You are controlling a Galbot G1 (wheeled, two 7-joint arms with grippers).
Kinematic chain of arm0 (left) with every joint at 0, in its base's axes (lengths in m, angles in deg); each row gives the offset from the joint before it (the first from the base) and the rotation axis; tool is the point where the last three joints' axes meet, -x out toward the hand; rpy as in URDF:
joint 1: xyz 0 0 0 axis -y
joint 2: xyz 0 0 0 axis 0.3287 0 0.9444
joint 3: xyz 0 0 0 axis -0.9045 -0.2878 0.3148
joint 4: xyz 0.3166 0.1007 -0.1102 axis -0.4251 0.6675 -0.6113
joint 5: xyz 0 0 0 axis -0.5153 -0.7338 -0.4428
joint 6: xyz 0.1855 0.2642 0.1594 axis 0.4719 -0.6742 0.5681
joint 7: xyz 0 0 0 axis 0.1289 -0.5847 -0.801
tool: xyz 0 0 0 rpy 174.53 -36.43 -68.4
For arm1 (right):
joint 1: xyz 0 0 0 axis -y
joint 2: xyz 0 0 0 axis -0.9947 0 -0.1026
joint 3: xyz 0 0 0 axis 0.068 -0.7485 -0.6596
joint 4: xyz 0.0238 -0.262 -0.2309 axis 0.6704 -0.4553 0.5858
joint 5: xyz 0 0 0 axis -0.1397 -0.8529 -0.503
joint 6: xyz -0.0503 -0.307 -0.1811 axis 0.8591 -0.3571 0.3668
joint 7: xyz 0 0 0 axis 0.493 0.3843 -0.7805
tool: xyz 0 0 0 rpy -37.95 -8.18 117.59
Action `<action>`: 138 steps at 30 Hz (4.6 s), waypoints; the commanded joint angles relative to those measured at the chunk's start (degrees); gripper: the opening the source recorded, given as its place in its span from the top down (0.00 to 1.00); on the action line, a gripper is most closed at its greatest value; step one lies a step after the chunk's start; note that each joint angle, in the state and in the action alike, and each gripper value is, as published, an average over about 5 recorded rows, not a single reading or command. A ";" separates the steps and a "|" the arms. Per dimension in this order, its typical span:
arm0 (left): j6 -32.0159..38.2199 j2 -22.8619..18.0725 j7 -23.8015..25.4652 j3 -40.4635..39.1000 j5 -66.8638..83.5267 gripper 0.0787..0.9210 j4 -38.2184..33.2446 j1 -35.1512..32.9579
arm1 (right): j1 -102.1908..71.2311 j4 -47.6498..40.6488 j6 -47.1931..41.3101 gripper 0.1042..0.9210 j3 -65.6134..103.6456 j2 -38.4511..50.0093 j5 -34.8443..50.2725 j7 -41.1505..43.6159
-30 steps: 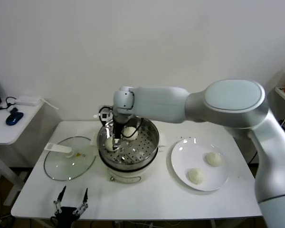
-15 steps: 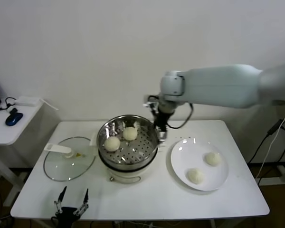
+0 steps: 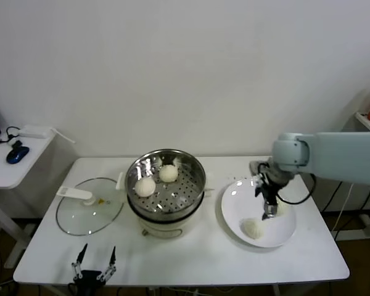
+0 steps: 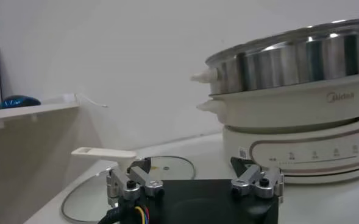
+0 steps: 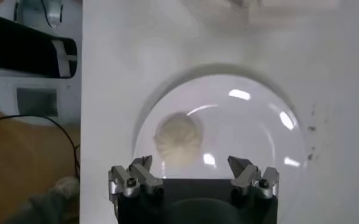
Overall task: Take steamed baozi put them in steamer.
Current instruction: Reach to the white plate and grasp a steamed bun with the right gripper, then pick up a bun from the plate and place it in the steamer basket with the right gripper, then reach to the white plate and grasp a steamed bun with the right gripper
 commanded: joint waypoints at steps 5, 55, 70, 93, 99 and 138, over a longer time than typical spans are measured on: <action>-0.04 -0.11 -0.12 0.19 -0.28 0.12 0.17 -0.12 | -20.40 -3.63 -1.76 0.12 12.87 6.77 -7.54 -4.88; -0.97 0.81 -0.41 1.12 0.00 0.12 0.45 1.28 | 25.41 5.80 32.10 0.39 1.44 -6.83 -3.60 11.86; -1.38 0.65 -0.30 0.74 0.22 0.12 0.44 1.11 | 12.95 -4.60 48.74 0.42 12.98 -32.11 -22.63 6.85; -1.20 0.28 -0.51 0.77 -0.19 0.12 1.79 1.86 | -7.07 -25.04 53.23 0.46 13.06 -47.09 -28.04 5.81; -1.21 0.27 -0.45 0.73 -0.15 0.12 1.97 2.08 | -5.74 -24.71 53.90 0.45 12.41 -46.45 -26.86 5.75; -1.09 0.98 0.21 0.36 -1.10 0.12 3.55 2.19 | -9.52 -20.98 14.68 0.12 6.60 1.64 -16.33 9.27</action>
